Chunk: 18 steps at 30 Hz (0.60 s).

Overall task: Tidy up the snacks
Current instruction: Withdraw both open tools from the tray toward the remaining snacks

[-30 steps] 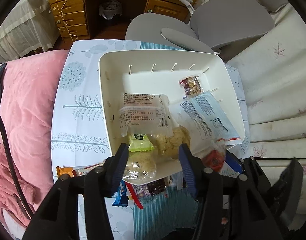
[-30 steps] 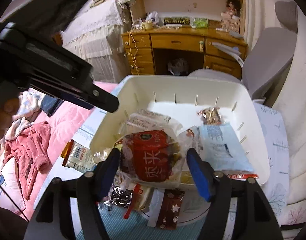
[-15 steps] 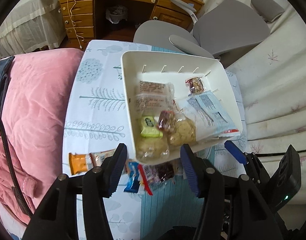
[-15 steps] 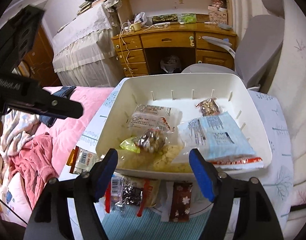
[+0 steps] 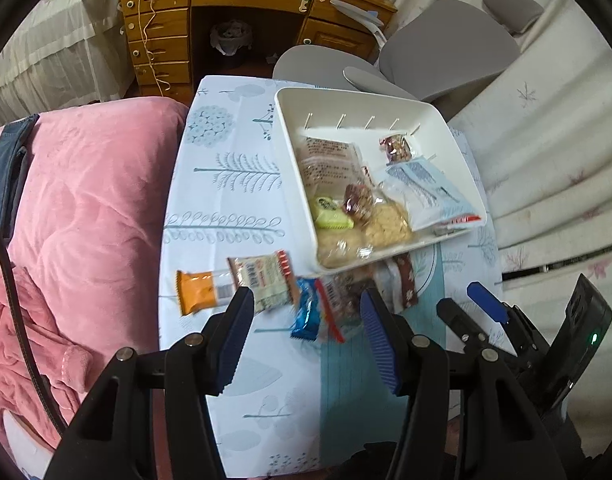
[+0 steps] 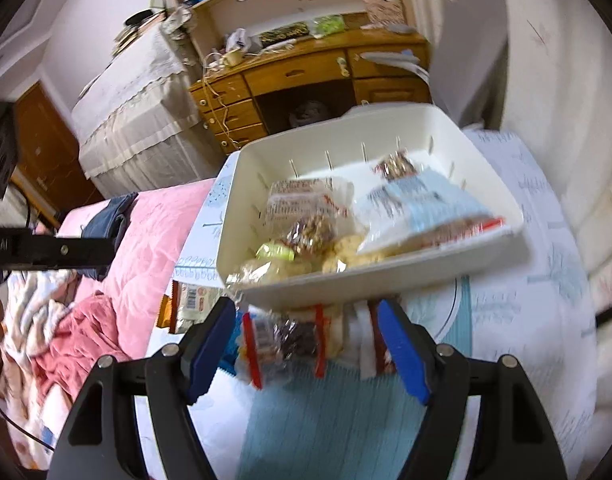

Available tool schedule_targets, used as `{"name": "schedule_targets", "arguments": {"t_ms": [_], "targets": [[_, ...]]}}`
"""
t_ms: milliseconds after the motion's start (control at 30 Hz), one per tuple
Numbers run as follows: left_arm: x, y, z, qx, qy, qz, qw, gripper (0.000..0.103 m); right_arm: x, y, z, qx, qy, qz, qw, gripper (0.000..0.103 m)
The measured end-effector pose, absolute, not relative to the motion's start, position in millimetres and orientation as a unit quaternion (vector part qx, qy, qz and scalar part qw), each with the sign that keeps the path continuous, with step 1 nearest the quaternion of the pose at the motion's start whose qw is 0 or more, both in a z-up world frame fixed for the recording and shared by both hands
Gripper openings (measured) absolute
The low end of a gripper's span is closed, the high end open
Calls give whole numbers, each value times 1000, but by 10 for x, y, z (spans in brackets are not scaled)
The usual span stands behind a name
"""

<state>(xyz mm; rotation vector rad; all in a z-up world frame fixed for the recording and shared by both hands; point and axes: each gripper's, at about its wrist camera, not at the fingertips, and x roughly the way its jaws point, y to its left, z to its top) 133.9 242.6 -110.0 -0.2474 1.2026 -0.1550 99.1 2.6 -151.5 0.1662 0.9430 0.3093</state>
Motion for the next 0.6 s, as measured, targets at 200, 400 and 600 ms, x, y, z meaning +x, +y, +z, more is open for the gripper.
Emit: {"name": "schedule_targets", "arguments": {"t_ms": [200,400,600], "targets": [[1103,2579,-1180,-92,564,-79,817,54,796,71,-1611,118,471,125,865,75],[938,2671,-1311,-53,559,-89,823,54,665,121,-1731,160,489,112,850,75],[906,2612,-1380,-8,543,-118,831,54,630,143,-1830,181,515,101,832,75]]}}
